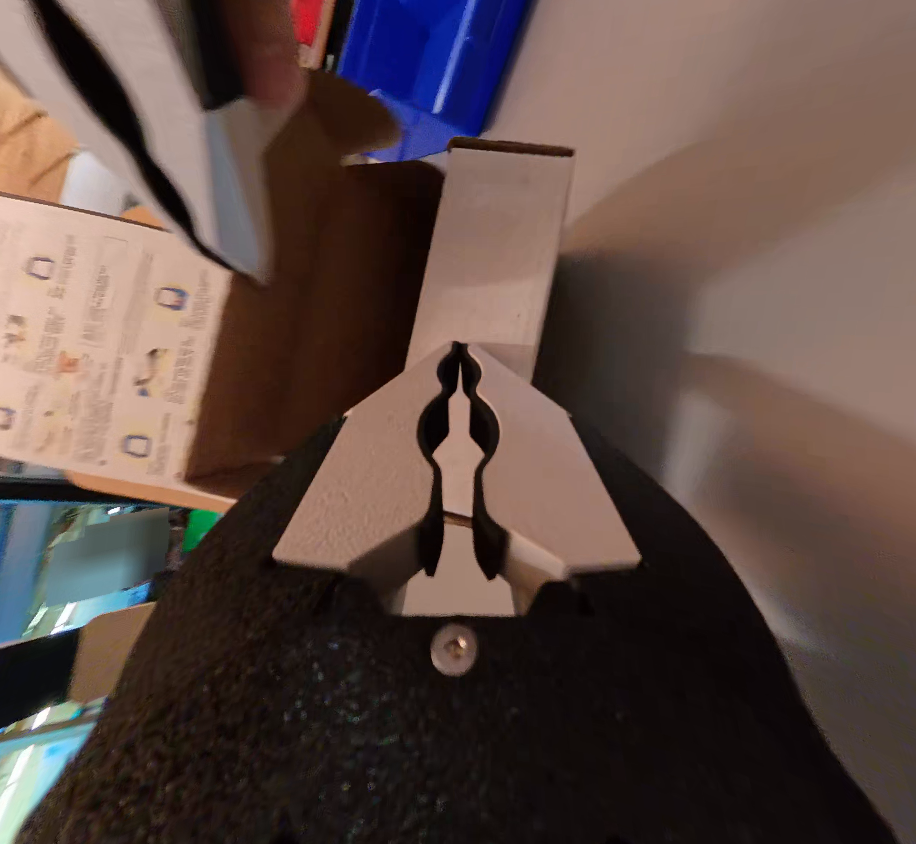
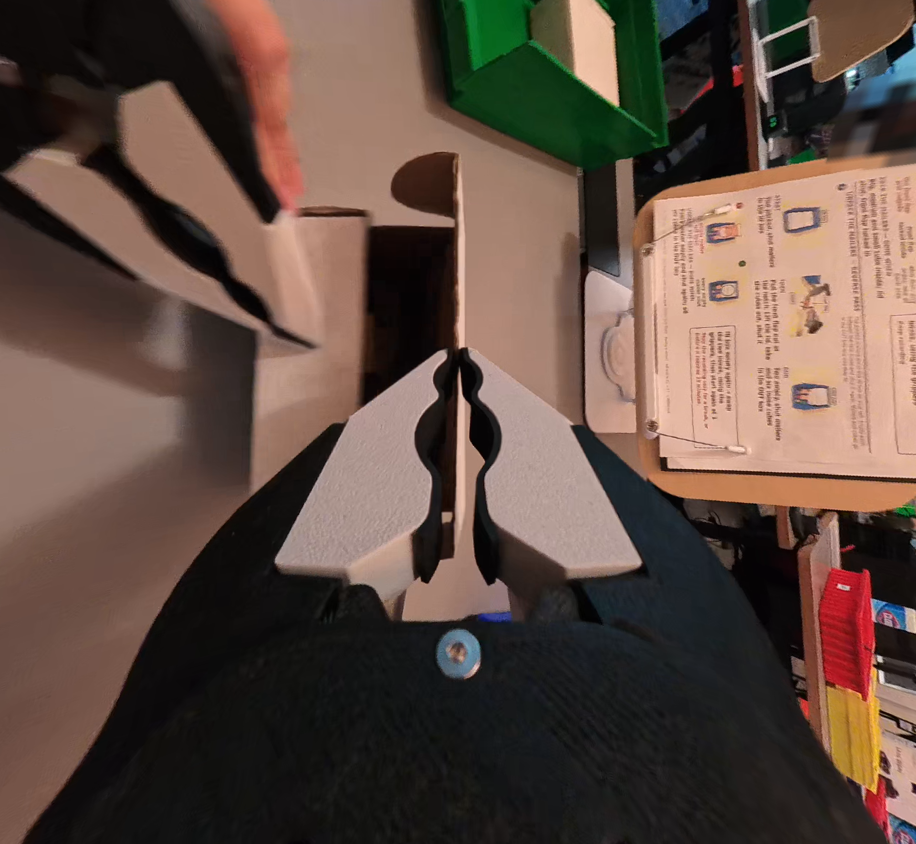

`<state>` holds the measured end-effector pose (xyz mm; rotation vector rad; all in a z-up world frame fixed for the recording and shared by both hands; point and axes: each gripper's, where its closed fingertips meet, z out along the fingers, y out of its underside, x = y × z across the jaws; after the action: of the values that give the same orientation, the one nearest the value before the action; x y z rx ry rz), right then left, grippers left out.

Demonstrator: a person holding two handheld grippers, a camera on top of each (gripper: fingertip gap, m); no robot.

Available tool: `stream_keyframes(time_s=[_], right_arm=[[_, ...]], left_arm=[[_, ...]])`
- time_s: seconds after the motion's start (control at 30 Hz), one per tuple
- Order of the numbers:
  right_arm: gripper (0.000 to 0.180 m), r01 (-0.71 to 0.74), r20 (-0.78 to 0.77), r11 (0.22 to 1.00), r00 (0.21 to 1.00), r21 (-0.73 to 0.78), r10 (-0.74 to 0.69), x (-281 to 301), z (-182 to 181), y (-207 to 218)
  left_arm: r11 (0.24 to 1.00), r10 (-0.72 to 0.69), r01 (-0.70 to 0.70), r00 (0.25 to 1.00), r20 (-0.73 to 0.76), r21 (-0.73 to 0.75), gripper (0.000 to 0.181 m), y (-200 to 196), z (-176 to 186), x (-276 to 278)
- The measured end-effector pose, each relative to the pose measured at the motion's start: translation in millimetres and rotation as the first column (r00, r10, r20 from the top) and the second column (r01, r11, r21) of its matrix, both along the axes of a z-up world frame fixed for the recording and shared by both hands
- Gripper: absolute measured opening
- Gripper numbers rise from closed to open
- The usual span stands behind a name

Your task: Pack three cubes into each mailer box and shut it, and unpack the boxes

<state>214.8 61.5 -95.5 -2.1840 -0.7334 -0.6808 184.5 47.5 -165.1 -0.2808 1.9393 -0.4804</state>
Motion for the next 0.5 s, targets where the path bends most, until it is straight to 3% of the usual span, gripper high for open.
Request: stream_keyframes(time_s=[0.3,0.4,0.5], right_arm=[[0.003,-0.024,-0.093,1.000,0.995,-0.004,0.024,32.6,-0.2,23.5],[0.002,-0.017,-0.095,0.999,0.995,-0.038,0.013,35.3,-7.7,25.8],[0.000,-0.032,-0.033,0.998,0.999,-0.062,0.030,25.9,-8.1,20.4]], left_arm=[[0.999,-0.028,0.024,0.988,-0.154,-0.028,0.000,-14.0,-54.9,-14.4],[0.985,-0.035,0.025,0.998,-0.057,-0.170,0.000,-14.7,-8.1,-10.8],[0.969,0.086,-0.089,0.996,-0.019,-0.231,0.000,11.8,29.3,5.8]])
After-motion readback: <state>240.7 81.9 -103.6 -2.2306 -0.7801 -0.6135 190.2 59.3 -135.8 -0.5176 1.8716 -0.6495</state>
